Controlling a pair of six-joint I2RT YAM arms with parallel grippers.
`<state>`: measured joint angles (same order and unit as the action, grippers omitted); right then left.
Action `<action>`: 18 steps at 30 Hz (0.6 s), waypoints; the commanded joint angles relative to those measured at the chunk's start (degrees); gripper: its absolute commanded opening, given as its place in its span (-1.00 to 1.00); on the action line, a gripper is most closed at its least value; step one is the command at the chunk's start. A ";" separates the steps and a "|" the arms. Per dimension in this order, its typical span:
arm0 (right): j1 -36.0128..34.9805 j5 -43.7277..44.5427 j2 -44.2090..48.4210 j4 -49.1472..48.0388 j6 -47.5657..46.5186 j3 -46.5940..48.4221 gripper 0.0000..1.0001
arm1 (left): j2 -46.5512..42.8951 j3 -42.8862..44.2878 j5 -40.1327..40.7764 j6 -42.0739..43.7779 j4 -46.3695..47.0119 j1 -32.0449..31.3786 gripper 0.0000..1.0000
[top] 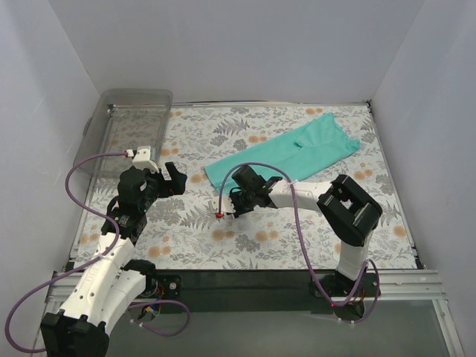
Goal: Fold and stack the t-shirts
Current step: Fold the tshirt
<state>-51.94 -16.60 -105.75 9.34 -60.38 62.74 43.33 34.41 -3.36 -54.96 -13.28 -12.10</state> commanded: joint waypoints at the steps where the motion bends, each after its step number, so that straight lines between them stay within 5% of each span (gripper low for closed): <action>1: -0.88 -1.85 2.12 1.55 -1.93 -3.23 -0.97 | -0.62 -0.31 0.72 0.29 1.06 0.32 0.57; 11: -7.10 -10.81 15.04 13.75 -6.68 -16.06 -0.97 | 1.40 -0.84 -6.30 0.73 2.73 0.32 0.57; 18: -12.13 -11.44 23.83 20.09 -5.37 -24.50 -0.94 | 9.47 -0.49 -22.46 -0.75 6.15 0.32 0.57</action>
<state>-63.02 -26.48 -83.94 21.39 -66.13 41.32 49.60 34.11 -16.47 -55.02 -9.41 -12.10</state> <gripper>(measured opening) 0.024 0.784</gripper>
